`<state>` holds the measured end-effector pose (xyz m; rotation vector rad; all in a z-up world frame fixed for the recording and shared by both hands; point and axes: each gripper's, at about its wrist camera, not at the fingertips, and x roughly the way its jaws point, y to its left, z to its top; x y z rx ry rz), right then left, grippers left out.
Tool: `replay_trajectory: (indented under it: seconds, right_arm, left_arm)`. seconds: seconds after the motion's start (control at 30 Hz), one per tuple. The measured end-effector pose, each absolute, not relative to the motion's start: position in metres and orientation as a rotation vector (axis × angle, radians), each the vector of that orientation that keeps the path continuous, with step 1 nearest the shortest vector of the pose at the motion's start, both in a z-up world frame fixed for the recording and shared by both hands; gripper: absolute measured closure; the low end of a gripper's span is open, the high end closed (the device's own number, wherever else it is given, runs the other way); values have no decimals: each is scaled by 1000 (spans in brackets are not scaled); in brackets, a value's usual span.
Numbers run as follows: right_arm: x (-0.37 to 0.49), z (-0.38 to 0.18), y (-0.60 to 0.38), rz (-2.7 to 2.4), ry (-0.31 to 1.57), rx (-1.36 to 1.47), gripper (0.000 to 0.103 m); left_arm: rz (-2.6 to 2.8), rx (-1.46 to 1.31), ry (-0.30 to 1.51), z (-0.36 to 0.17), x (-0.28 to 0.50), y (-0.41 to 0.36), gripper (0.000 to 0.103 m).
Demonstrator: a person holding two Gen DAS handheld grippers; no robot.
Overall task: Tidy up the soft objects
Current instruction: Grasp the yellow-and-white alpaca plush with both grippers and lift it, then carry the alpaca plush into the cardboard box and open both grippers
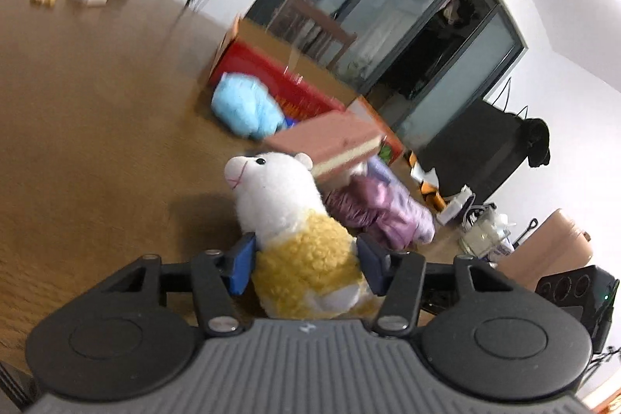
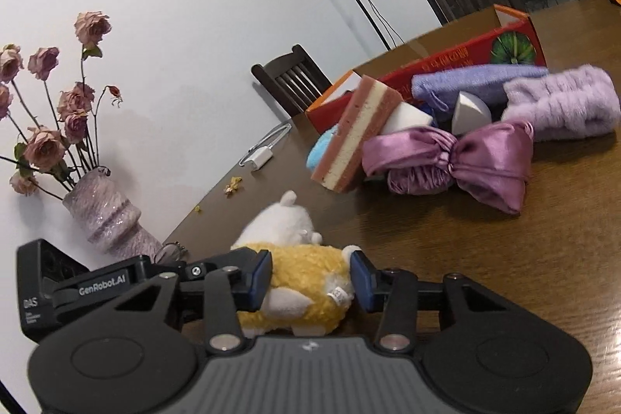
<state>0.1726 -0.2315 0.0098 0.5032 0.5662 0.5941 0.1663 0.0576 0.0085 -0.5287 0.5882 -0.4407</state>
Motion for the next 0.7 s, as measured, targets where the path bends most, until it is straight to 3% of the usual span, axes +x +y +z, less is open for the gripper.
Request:
replay_trajectory:
  seconds: [0.2,0.43,0.7]
  right_arm:
    - [179,46,-244,610,413,497,59]
    - [249,93,-269,568,357,524,59]
    - [408,113,-272,501,499,553,59]
  left_arm:
    - [-488,-510,506,54,187,48,47]
    - [-501,-466,491,112,275,23,48]
    - [-425,-491,689,120,425,13,48]
